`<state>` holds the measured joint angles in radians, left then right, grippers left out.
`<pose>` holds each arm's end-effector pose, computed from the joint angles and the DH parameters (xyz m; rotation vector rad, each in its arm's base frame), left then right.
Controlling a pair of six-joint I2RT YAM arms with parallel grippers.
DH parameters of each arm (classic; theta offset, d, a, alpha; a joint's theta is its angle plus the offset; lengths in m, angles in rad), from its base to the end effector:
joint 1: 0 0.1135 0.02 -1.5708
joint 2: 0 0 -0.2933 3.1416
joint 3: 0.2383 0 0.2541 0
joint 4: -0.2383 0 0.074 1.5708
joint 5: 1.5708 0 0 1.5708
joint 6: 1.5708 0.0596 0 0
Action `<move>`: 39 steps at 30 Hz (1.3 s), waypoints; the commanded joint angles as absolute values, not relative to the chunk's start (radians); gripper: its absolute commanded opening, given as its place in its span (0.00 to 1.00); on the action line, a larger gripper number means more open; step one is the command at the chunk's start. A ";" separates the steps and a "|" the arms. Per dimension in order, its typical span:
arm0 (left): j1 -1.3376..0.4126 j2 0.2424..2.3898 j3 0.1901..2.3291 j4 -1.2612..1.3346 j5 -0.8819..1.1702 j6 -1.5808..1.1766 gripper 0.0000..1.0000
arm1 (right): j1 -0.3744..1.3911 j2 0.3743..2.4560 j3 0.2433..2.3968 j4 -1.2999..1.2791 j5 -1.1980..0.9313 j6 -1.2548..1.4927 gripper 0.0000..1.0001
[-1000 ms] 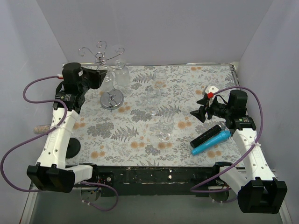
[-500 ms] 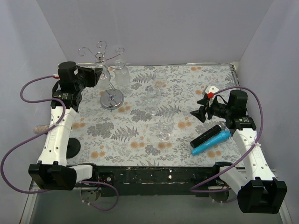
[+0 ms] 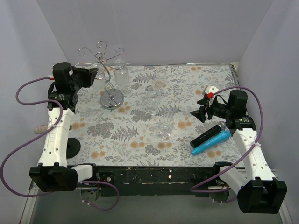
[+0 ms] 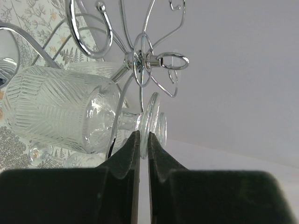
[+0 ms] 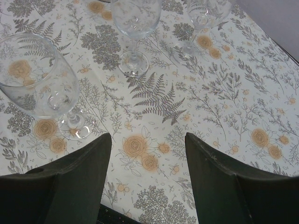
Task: Place the wine glass upside down on the wine glass rack
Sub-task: Turn the wine glass upside down at the wine rack.
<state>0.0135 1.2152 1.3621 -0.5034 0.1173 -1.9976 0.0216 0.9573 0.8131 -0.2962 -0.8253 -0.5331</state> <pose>0.2783 -0.0032 0.4374 -1.8164 1.2588 -1.3550 0.2066 0.0483 0.3284 -0.9860 1.6149 0.4797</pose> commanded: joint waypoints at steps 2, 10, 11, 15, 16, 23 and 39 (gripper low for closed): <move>0.043 1.137 1.358 -0.468 0.126 -2.054 0.00 | 0.021 0.960 0.821 -0.293 -0.834 -0.548 0.72; 0.044 1.094 1.321 -0.476 0.130 -2.059 0.00 | 0.020 0.960 0.821 -0.293 -0.836 -0.548 0.72; 0.046 1.091 1.319 -0.474 0.133 -2.059 0.00 | 0.021 0.960 0.819 -0.296 -0.836 -0.548 0.71; 0.045 1.077 1.319 -0.483 0.152 -2.057 0.00 | 0.021 0.960 0.819 -0.293 -0.834 -0.549 0.71; 0.044 1.074 1.319 -0.483 0.155 -2.060 0.00 | 0.020 0.962 0.819 -0.295 -0.834 -0.548 0.71; 0.044 1.049 1.298 -0.482 0.198 -2.063 0.00 | 0.020 0.959 0.818 -0.293 -0.833 -0.549 0.71; 0.044 1.066 1.269 -0.448 0.297 -2.066 0.00 | 0.020 0.953 0.816 -0.290 -0.828 -0.549 0.71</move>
<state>0.0422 1.0855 1.2724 -0.5327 0.2287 -1.9972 0.0216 0.9573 0.8131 -0.2966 -0.8204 -0.5430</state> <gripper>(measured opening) 0.044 0.712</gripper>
